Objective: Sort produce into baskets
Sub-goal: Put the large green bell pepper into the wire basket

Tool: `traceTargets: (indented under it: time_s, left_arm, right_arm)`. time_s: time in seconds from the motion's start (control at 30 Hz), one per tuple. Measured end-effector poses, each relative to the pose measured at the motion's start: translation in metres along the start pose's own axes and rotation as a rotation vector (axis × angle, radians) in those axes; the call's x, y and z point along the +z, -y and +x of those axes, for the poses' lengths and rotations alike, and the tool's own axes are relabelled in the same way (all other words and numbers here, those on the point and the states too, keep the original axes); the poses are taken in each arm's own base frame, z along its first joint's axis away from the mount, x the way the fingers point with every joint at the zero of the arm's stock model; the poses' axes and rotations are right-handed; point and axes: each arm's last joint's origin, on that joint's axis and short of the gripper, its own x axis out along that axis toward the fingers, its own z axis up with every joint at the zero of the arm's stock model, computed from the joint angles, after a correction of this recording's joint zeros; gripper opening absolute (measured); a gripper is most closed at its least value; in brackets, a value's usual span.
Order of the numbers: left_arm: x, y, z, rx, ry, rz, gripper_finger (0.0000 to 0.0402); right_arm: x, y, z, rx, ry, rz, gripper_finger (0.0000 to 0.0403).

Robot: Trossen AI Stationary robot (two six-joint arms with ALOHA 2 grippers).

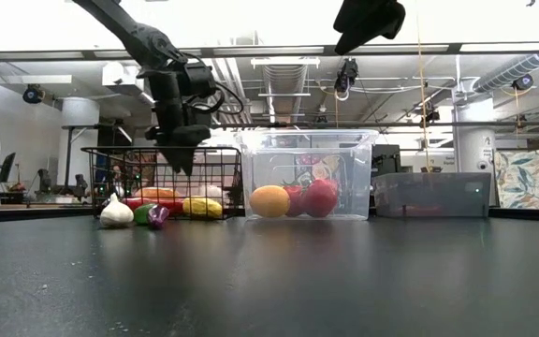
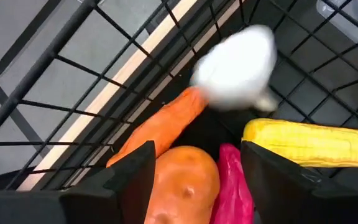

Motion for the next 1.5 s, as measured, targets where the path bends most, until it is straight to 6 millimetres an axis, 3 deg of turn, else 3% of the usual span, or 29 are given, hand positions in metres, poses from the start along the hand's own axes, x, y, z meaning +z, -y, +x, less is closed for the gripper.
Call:
traceTargets:
  time_s: [0.17, 0.3, 0.53, 0.8, 1.17, 1.5]
  left_arm:
    - [-0.002, 0.004, -0.008, -0.007, -0.013, -0.004, 0.0221]
    - [-0.005, 0.011, -0.030, -0.020, 0.027, 0.003, 0.0217]
    - [-0.018, 0.033, -0.096, -0.075, 0.225, 0.006, 0.0207]
    - [-0.058, 0.073, -0.161, -0.089, 0.437, 0.043, 0.0205]
    - [-0.114, 0.123, -0.186, -0.157, 0.547, 0.074, 0.0205]
    - [-0.141, 0.157, -0.203, -0.250, 0.615, 0.149, 0.0205]
  right_arm:
    - [-0.001, 0.000, -0.002, 0.011, -0.009, 0.021, 0.0228]
    - [-0.004, -0.001, -0.013, 0.060, -0.026, 0.069, 0.0228]
    - [-0.015, 0.000, -0.031, 0.054, -0.087, 0.199, 0.0228]
    - [-0.036, -0.004, -0.034, 0.019, -0.313, 0.348, 0.0228]
    - [-0.061, -0.023, -0.047, -0.007, -0.521, 0.498, 0.0228]
    - [-0.084, -0.045, -0.064, -0.058, -0.633, 0.612, 0.0228]
